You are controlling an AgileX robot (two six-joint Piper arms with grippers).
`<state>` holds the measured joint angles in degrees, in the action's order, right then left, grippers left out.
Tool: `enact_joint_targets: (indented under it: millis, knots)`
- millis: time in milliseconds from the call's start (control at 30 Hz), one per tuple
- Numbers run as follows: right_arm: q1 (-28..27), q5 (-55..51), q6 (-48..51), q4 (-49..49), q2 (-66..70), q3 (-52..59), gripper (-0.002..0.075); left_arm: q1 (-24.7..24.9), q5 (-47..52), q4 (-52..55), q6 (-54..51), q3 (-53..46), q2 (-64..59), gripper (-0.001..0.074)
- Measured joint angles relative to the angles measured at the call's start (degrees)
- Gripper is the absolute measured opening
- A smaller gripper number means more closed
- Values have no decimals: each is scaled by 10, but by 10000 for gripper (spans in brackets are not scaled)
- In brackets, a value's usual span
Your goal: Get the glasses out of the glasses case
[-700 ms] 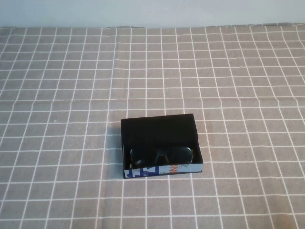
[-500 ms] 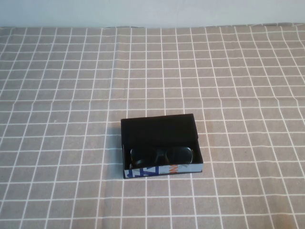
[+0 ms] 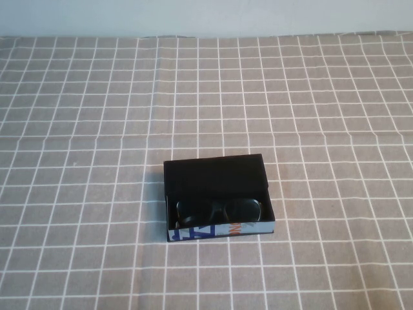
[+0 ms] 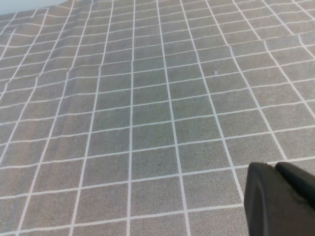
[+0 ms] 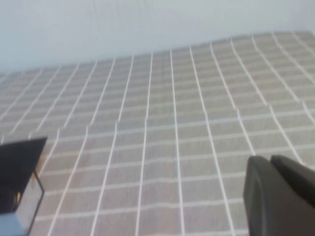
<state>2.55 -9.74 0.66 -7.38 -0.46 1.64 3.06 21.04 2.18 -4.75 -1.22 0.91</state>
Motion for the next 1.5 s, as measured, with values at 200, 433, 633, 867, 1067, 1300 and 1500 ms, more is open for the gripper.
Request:
enact_joint_targets:
  millis: [200,433,633,867,1067,1300,1500]
  knots:
    - [0,66,0,0,0,0,-20,0,0,0,0,0,0,-5]
    - [0,170,0,0,0,0,-20,0,0,0,0,0,0,-4]
    - [0,267,0,-2,0,0,-20,0,0,0,0,0,0,-4]
    - [0,292,0,-7,0,0,-20,0,0,0,0,0,0,-4]
    - [0,480,-96,-28,-1,-4,-20,0,0,0,0,0,0,-4]
    - [0,320,-118,-15,0,-179,-20,0,0,0,0,0,0,-4]
    - [0,129,-119,23,101,-370,-20,0,0,0,0,0,0,-4]
